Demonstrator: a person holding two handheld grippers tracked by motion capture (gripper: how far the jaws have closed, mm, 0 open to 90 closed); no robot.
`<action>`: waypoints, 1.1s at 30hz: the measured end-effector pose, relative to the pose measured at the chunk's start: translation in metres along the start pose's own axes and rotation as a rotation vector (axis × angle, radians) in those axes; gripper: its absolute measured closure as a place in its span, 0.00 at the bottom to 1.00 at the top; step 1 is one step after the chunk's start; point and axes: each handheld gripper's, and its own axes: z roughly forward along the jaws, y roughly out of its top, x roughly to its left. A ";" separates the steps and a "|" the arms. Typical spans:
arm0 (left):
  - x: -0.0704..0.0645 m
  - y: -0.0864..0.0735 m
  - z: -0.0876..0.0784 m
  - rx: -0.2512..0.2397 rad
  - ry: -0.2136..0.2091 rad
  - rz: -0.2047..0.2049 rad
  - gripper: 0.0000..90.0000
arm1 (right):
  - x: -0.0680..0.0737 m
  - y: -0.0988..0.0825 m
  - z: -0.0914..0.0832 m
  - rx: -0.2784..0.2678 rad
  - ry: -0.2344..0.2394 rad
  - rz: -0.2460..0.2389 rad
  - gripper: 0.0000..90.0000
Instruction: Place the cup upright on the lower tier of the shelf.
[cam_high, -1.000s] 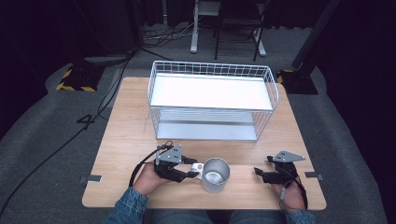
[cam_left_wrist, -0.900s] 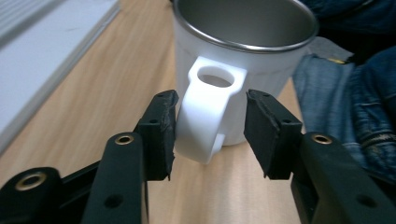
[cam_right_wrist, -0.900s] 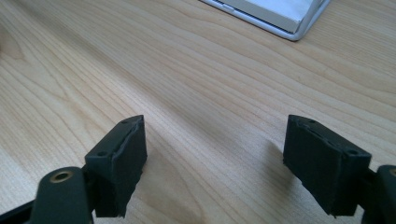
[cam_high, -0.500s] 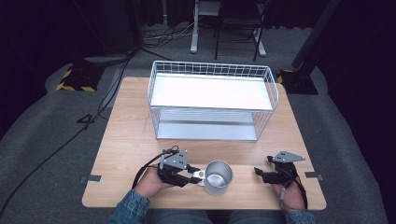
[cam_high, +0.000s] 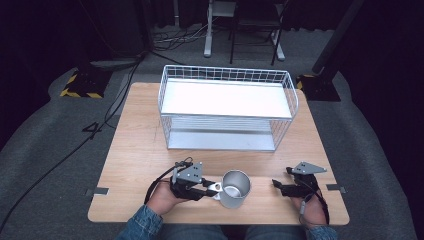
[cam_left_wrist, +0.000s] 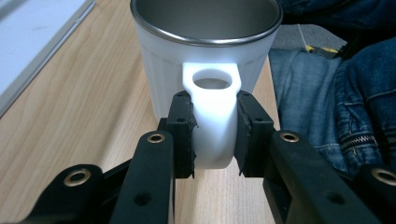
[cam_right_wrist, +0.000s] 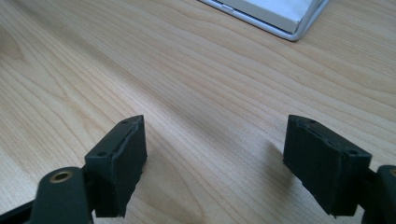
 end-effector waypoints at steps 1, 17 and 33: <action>0.000 0.000 0.000 0.000 0.000 0.000 0.80 | 0.000 0.000 0.000 0.000 0.000 0.000 0.24; 0.001 0.011 -0.013 -0.080 0.089 -0.083 0.80 | 0.000 0.000 0.000 0.000 0.002 0.000 0.24; 0.018 0.027 -0.031 -0.147 0.242 -0.122 0.80 | 0.000 0.001 0.001 0.004 0.002 0.016 0.23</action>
